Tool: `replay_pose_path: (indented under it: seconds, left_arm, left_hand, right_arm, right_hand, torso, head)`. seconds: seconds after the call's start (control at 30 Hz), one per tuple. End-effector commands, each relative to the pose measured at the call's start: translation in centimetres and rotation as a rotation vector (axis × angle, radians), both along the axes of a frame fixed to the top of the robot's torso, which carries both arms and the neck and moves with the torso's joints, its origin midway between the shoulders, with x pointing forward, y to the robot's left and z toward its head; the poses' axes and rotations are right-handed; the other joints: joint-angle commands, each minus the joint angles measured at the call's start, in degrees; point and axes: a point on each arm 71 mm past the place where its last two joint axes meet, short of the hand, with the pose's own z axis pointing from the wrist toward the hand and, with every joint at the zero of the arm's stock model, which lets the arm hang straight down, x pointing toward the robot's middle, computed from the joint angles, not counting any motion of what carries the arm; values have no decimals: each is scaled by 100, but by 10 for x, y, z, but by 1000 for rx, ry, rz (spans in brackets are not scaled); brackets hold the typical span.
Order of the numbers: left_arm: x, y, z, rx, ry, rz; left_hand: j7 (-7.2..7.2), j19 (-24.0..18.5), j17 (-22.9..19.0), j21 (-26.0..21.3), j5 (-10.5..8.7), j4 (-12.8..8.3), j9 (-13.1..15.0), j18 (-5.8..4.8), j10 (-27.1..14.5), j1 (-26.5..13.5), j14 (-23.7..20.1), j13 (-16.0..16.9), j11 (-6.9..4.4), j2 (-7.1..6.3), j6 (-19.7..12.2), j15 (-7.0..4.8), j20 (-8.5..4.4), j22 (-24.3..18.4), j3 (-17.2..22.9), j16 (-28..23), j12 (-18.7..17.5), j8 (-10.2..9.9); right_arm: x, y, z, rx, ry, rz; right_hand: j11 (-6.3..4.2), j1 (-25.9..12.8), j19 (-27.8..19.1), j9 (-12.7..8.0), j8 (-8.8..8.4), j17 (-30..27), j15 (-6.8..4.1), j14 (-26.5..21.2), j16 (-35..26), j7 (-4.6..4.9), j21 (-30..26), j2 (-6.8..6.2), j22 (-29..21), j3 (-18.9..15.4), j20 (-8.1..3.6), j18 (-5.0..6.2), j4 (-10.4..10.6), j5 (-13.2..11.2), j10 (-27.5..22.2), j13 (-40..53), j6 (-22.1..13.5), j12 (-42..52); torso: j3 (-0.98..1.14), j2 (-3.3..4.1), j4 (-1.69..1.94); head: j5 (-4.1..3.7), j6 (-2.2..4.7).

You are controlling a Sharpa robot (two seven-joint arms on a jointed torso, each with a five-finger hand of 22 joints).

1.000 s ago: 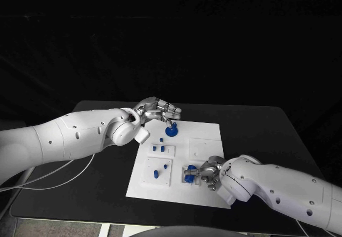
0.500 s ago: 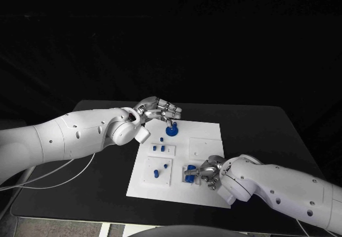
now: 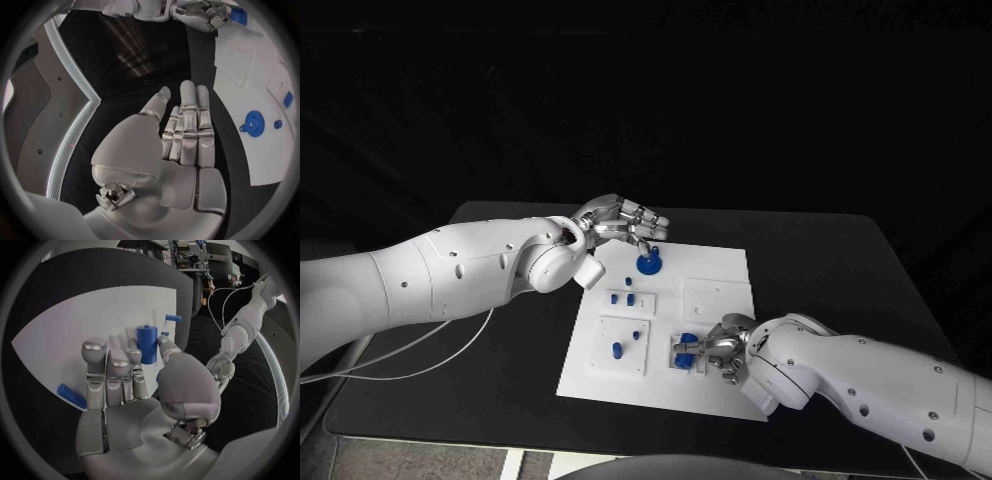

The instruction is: Assemble the parts on the task board

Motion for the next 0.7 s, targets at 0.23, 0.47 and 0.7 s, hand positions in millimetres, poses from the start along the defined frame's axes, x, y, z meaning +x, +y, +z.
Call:
replay_pose_path:
  seconds: [0.23,0.47,0.7]
  left_arm:
    - [-1,-2,1,-17,-1,-14]
    - [-1,-2,1,-17,0,-15]
    - [-1,-1,1,-16,0,-12]
  left_hand:
    - [35,20,-7,-17,-16,1,4,-3,12,7,-28,-4,-1,22,-15,1,9,-4,-26,35,-17,-15]
    - [37,21,-8,-17,-16,0,4,-3,13,7,-29,-4,0,23,-13,1,9,-4,-27,35,-17,-15]
    - [40,22,-8,-15,-17,-3,4,-3,14,9,-31,-4,1,23,-10,2,9,-4,-31,34,-17,-14]
  right_arm:
    - [-1,-2,-2,-29,-8,27]
    - [0,-3,-1,-35,-18,22]
    - [0,-4,1,-26,-46,17]
  right_hand:
    - [21,87,290,-5,-22,50,2,-9,-30,26,-38,268,436,-1052,-7,21,78,414,-83,-42,-92,-21]
    - [16,118,294,-4,-23,69,2,-2,-28,20,-8,411,444,-1067,-7,15,-88,481,-69,-52,-62,-5]
    - [12,85,297,-6,-22,77,-1,3,-28,17,24,404,450,-1062,-12,13,-174,613,-55,-46,-59,16]
  torso:
    - [-2,-1,-3]
    - [-1,-1,-1]
    - [-1,-2,3]
  head:
    - [11,-17]
    - [19,-37]
    - [31,-11]
